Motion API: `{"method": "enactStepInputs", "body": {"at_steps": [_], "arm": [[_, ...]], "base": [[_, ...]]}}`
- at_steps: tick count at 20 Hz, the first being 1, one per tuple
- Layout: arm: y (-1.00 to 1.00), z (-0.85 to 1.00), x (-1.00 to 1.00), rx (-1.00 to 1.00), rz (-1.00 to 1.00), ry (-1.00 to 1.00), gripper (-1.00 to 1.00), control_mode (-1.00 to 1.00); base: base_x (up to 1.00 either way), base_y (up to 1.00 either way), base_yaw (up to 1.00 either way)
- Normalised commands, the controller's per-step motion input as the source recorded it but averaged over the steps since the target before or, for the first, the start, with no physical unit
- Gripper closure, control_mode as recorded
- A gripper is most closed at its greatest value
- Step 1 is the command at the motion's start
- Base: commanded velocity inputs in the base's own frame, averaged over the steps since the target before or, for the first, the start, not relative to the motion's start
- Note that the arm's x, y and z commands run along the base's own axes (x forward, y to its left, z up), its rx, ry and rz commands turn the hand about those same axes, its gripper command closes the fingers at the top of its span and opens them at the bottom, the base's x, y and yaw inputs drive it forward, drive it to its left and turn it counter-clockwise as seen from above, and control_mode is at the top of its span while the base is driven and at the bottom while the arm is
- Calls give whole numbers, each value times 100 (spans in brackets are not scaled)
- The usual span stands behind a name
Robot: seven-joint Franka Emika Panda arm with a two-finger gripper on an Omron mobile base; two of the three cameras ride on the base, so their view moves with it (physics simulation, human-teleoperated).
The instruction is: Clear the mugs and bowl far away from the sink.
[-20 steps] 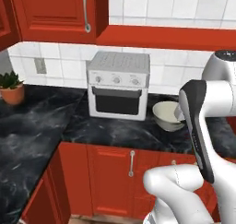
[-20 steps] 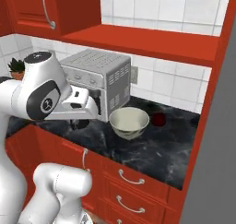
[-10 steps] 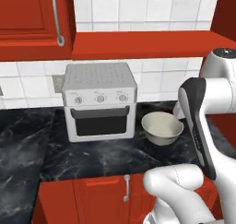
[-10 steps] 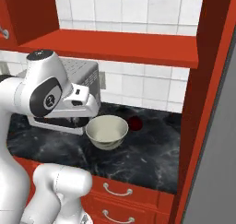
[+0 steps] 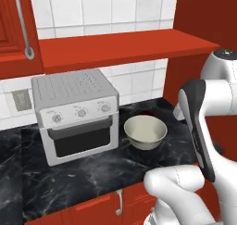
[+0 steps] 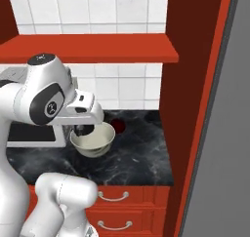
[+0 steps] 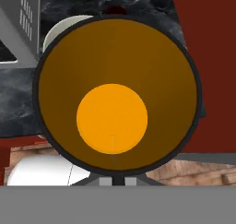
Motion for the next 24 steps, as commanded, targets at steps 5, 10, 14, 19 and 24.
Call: {"method": "enactStepInputs", "body": {"at_steps": [5,10,14,19,24], "arm": [[0,0,0,0,0,0,100,100],[0,0,0,0,0,0,100,100],[0,0,0,0,0,0,100,100],[-8,-43,2,5,-10,5,100,-100],[-24,-49,11,7,0,1,100,-100]], "base": [[1,-18,-34],[-11,-20,-26],[-30,-8,-19],[-4,0,-4],[0,0,0]]}}
